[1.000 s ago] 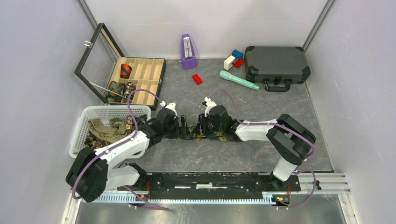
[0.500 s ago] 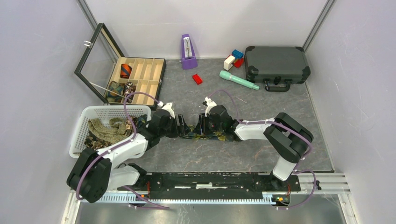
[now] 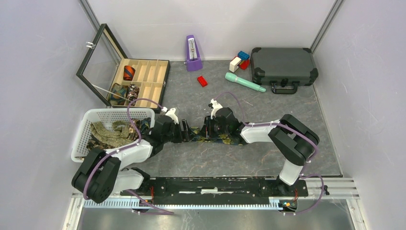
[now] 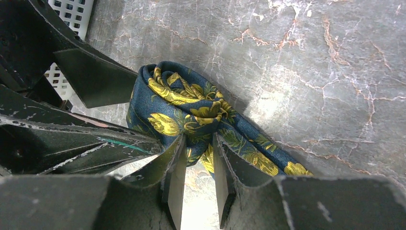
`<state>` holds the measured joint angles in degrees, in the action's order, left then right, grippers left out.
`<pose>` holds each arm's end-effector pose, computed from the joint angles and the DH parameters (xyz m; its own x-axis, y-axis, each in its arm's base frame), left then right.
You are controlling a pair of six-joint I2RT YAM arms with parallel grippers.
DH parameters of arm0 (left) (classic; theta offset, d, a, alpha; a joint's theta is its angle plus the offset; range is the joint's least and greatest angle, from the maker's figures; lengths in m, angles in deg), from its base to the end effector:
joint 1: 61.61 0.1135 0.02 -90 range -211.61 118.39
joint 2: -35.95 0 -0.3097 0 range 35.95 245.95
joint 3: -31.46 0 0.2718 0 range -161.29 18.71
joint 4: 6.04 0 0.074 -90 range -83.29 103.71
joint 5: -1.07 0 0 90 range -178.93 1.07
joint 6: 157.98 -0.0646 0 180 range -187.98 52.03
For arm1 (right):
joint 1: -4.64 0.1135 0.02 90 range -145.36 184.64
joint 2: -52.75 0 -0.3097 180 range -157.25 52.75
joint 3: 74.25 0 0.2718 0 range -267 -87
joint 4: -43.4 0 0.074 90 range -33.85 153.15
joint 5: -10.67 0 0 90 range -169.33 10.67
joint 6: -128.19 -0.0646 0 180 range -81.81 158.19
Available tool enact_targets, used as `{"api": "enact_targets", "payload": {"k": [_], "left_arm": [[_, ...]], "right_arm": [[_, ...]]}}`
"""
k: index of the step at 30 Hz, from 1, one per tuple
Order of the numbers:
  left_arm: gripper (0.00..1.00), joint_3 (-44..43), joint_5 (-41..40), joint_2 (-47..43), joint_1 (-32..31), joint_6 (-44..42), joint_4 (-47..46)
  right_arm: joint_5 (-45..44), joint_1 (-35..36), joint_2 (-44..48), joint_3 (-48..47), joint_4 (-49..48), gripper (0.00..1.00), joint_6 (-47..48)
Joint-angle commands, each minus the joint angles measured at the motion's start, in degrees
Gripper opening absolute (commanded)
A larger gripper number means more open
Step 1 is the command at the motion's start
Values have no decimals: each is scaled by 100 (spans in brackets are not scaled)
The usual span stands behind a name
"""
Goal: Roll the ties
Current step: Roll the tie at the center of the board.
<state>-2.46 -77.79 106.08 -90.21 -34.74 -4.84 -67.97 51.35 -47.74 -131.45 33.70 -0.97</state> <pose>0.2075 -0.1274 0.1607 -0.7774 -0.1887 -0.6000 0.2131 0.8185 -0.5336 0.2572 0.2916 0.1557 -0.8158 0.0369 -0.5771 -0.4010 0.6830 0.6105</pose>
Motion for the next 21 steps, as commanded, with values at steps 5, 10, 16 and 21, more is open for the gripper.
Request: {"api": "enact_targets", "payload": {"k": [5, 10, 16, 21], "left_arm": [[76, 125, 274, 265, 104, -18, -1073], [73, 166, 447, 477, 161, -38, -1436], [68, 312, 654, 658, 168, -38, -1958], [61, 307, 794, 787, 179, -18, -2185]], "right_arm": [[-18, -64, -224, 40, 47, 32, 163], [56, -93, -260, 30, -26, 32, 164], [70, -120, -307, 6, 13, 32, 200], [87, -122, -387, 11, -63, 32, 157]]}}
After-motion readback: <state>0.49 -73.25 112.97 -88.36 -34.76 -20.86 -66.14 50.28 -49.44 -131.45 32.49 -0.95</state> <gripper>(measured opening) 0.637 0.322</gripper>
